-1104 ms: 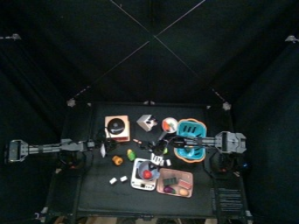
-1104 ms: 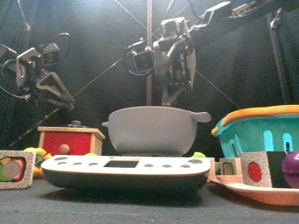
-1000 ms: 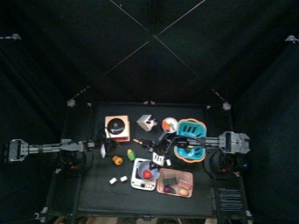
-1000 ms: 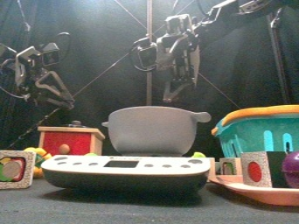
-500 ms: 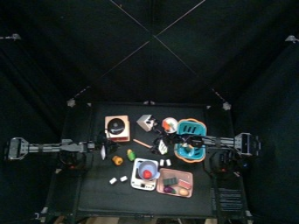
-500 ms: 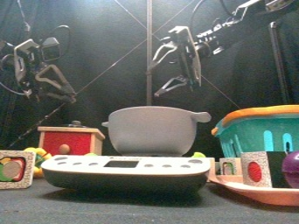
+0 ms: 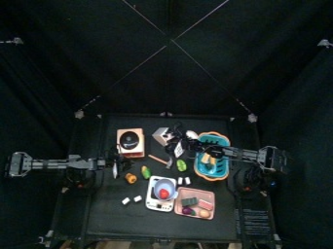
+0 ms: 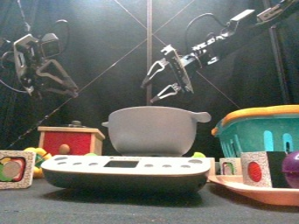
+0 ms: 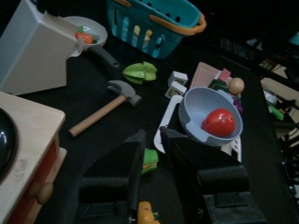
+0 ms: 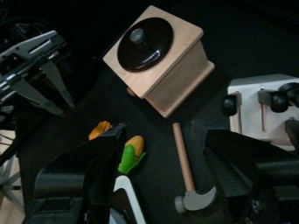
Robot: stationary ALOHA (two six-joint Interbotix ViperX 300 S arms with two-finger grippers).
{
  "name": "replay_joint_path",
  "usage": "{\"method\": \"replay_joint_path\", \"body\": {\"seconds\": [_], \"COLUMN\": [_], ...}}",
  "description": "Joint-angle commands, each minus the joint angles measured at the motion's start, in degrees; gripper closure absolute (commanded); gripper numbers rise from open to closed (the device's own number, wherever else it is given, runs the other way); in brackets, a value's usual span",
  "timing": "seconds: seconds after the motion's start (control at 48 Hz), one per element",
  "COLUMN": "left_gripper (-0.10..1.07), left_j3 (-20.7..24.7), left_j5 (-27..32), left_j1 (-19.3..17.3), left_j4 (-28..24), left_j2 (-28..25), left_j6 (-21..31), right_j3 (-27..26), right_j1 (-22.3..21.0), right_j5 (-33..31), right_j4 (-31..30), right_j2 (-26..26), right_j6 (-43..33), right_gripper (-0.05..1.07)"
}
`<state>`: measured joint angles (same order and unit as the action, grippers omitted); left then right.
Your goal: Grab cleaver
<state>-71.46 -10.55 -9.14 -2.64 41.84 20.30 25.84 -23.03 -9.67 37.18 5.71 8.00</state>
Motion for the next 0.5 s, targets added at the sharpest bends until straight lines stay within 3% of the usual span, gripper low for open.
{"method": "replay_joint_path", "body": {"seconds": [0.0,0.229,0.333,0.479], "left_gripper": [0.31,0.31,0.31,0.31], "left_j3": [1.67,1.58,1.23,0.53], "left_j5": [-0.62,-0.62,-0.35,-0.26], "left_j1": [-0.62,-1.76,-1.76,-1.76], "left_j4": [0.09,0.00,0.09,0.35], "left_j2": [-0.18,-0.18,-0.26,-0.26], "left_j6": [-0.09,-0.09,0.00,-0.09], "right_j3": [-4.13,-10.28,-12.92,-17.23], "right_j1": [-1.58,-4.92,-5.19,-4.66], "right_j5": [-6.06,-15.38,-20.48,-27.33], "right_j4": [0.88,-7.03,-14.68,-30.23], "right_j2": [0.26,-3.25,-4.66,-6.42], "right_j6": [-1.05,-11.87,-19.86,-30.67], "right_gripper": [0.09,0.09,0.09,0.09]}}
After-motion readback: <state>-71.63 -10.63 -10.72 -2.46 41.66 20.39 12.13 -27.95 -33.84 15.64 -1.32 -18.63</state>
